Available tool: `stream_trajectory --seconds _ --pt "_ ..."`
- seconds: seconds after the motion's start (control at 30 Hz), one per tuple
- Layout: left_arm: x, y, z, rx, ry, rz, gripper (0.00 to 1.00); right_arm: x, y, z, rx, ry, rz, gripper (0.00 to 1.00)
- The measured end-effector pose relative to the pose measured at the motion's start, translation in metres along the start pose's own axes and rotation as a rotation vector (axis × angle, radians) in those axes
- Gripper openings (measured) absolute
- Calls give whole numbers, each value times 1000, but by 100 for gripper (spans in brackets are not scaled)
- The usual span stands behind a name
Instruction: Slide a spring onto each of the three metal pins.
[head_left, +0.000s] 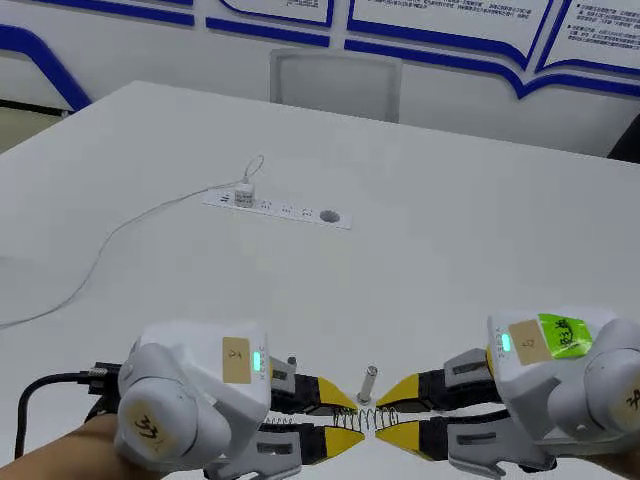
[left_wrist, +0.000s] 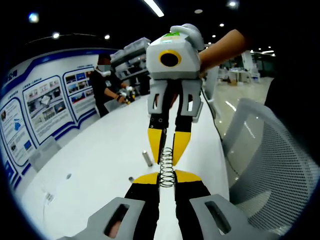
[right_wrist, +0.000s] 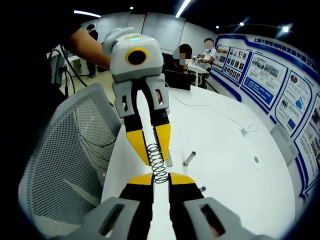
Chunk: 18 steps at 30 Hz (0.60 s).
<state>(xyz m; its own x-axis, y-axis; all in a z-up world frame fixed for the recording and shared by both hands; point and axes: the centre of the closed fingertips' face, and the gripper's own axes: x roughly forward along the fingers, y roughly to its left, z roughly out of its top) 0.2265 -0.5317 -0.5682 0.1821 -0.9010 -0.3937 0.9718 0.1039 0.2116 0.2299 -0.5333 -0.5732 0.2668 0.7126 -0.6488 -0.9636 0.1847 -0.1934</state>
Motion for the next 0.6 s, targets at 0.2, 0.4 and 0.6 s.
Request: stream_trajectory --seconds 0.2,0.4,0.6 --pt "-2 -3 0 11 -2 -7 9 -4 5 8 45 -51 36 11" --pt "0 -6 -9 88 55 -2 10 -3 11 18 71 -92 63 11" --pt "-2 -2 -8 4 25 28 10 -3 10 31 105 -141 64 11"
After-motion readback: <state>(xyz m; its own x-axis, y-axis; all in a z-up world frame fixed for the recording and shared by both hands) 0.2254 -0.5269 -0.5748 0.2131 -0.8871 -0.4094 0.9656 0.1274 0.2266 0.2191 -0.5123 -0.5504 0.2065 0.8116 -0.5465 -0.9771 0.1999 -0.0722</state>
